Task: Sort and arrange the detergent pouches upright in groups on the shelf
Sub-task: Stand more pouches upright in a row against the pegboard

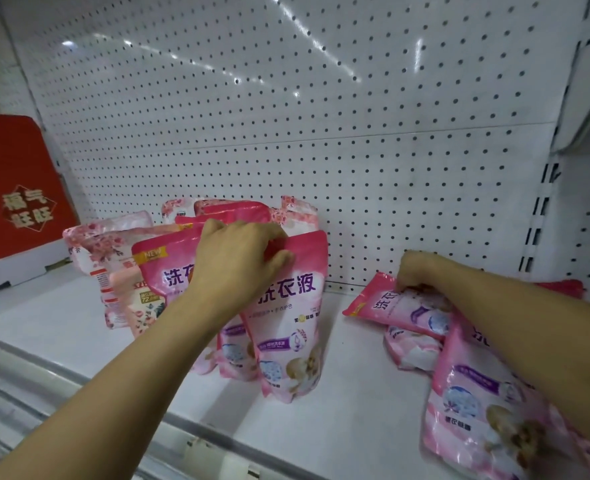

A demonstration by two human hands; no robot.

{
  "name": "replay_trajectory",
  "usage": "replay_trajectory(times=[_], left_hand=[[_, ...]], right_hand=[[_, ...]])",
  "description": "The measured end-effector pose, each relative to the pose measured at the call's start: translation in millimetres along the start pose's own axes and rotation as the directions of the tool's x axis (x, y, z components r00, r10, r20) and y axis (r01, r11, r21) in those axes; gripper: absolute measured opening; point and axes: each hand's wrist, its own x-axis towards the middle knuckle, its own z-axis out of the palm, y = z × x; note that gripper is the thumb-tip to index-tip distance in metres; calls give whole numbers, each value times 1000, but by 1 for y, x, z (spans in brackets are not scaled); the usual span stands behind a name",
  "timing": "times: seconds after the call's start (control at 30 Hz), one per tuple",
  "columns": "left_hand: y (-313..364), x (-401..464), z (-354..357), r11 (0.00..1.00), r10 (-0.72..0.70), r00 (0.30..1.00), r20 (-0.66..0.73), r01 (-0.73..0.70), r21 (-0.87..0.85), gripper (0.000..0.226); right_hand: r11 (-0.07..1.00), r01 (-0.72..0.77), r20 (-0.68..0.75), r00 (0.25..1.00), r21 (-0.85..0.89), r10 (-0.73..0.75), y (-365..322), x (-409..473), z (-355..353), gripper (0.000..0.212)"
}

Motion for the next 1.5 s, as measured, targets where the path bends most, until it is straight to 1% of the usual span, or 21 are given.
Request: replay_trajectory(times=[0.03,0.07,0.13,0.2,0.27,0.33,0.4,0.47,0.5,0.57,0.63,0.7,0.77,0.83,0.9,1.0,1.07,1.13,1.27,1.37,1.5], left_hand=[[-1,0,0,1000,-5,1000,11,5,-3,24],[-3,0,-1,1000,-7,1000,19,7,-10,24],[-5,0,-2,999,-4,1000,25,5,-37,24],[-8,0,-3,998,3,1000,29,-2,-67,21],[-10,-1,-3,997,7,999,41,-4,-77,20],[-13,-2,-2,998,10,999,37,-7,-69,20],[-14,-1,-2,996,17,999,29,-14,-90,19],[-15,-1,-2,993,13,999,34,-9,-116,18],[-15,-2,-1,991,7,999,34,-2,-135,17],[-15,-5,-1,984,-14,1000,24,18,-176,15],[-15,-8,-1,982,-29,999,27,34,-188,13],[-13,-7,-2,981,-38,999,38,45,-189,12],[-8,-4,-4,982,-65,996,56,74,-173,14],[-2,3,-7,980,-105,992,67,114,-160,15],[7,15,-10,973,-146,988,46,152,-172,13],[18,48,-12,975,-167,984,-56,156,-160,17],[23,74,-7,984,-165,983,-85,158,-86,21],[27,91,8,986,-162,986,-38,164,38,21],[37,94,49,965,-126,983,130,92,244,16],[42,94,56,971,-116,983,140,83,226,13],[45,91,47,987,-97,969,227,65,144,19]], right_hand=[[1000,20,-11,1000,2,-20,0,1,0,37],[999,35,2,999,7,-35,-1,1,-4,31],[994,59,4,998,95,-60,-1,-1,-12,10],[959,114,-31,993,261,-110,3,-6,-23,16],[872,163,-77,987,461,-144,7,-15,-38,17],[789,205,-88,978,579,-190,12,-32,-56,19],[729,250,-57,958,637,-279,15,-49,-74,18],[686,272,19,923,674,-385,17,-62,-83,9],[690,279,58,905,668,-422,16,-68,-84,3],[728,317,62,895,608,-441,14,-73,-82,10],[742,364,-71,916,564,-395,13,-73,-83,16],[705,399,-249,917,587,-311,15,-69,-89,16],[595,429,-373,900,679,-224,17,-64,-96,12],[481,468,-450,878,741,-162,14,-58,-98,13],[427,490,-486,864,760,-127,6,-51,-93,17],[442,474,-471,873,762,-124,-7,-41,-74,21],[482,391,-368,918,784,-147,-14,-36,-62,24],[493,300,-260,954,816,-151,-17,-33,-58,27],[530,268,-211,963,804,-168,-17,-37,-65,28],[589,301,-203,952,750,-227,-11,-44,-66,32],[785,330,-188,944,524,-272,13,-60,-69,57]])
